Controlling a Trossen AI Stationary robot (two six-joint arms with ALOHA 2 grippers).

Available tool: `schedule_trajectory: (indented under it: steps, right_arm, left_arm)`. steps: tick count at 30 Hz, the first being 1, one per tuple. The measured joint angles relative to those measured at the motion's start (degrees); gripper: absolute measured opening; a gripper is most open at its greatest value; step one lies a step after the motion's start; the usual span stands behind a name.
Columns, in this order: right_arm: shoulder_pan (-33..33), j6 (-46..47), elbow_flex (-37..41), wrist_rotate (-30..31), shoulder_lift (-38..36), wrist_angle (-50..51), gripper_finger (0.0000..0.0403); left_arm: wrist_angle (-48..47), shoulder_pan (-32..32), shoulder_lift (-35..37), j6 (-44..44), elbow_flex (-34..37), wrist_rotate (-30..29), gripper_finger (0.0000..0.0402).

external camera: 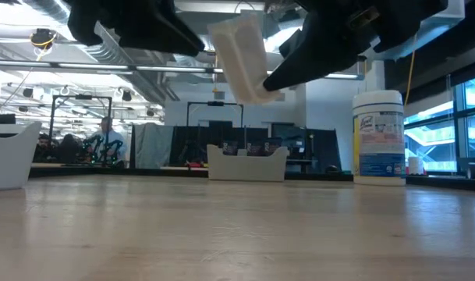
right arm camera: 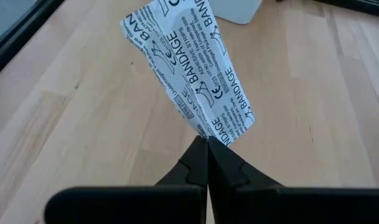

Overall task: Pick & Place Travel size toiletries
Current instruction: Put the bandage into the white bin

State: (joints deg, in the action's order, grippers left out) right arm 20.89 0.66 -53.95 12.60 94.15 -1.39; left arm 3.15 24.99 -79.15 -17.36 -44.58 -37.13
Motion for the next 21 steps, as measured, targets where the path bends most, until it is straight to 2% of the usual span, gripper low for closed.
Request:
schedule_trajectory:
  steps: [5,12,21]
  right_arm:
    - [0.0,-1.0,0.0,0.0,0.0,-0.5,0.0000]
    - [0.0,-2.5,-0.1,-1.5,-1.5,-3.0,0.0000]
    - [0.6,-5.0,-0.1,-3.2,-3.3,-6.3,0.0000]
  left_arm:
    - [2.8,0.0,0.0,-3.0,0.0,3.6,0.0143]
    - [2.9,0.0,0.0,-3.8,0.0,13.2,0.0143]
    - [10.2,0.0,0.0,-10.0,0.0,15.2,0.0143]
